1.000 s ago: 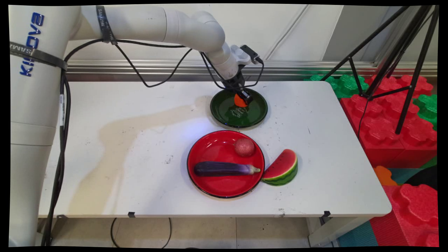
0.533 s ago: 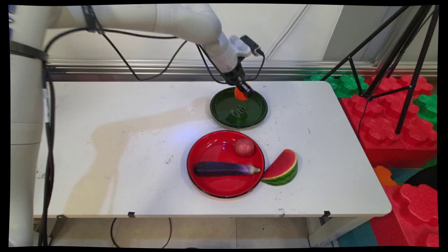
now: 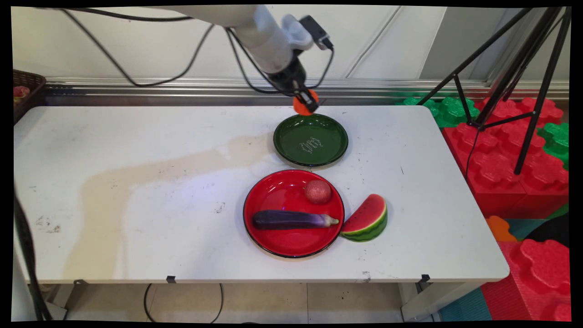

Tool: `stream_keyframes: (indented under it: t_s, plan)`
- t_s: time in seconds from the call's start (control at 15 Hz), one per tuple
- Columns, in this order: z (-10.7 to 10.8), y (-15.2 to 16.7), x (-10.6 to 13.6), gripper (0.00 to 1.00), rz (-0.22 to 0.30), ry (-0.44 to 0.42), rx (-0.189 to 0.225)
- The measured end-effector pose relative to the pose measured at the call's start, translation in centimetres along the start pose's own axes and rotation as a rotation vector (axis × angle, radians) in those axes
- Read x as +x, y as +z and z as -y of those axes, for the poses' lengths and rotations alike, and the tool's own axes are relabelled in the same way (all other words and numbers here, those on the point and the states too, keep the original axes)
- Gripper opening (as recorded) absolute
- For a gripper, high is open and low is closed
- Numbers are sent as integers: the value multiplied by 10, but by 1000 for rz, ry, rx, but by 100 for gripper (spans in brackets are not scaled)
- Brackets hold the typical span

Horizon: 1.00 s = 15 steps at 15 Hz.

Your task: Place the picked object on the table

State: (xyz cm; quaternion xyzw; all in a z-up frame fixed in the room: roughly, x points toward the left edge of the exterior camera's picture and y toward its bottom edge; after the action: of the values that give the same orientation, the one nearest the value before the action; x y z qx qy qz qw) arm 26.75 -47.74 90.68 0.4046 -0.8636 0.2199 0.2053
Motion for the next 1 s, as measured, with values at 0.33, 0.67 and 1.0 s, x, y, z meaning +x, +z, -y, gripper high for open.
stream_keyframes:
  t_s: [0.33,0.67,1.0]
  plan:
    - [4,-56,-41,0,33,36,9]
    - [9,-93,-92,0,94,35,20]
    - [21,-94,-115,0,129,-1,53]
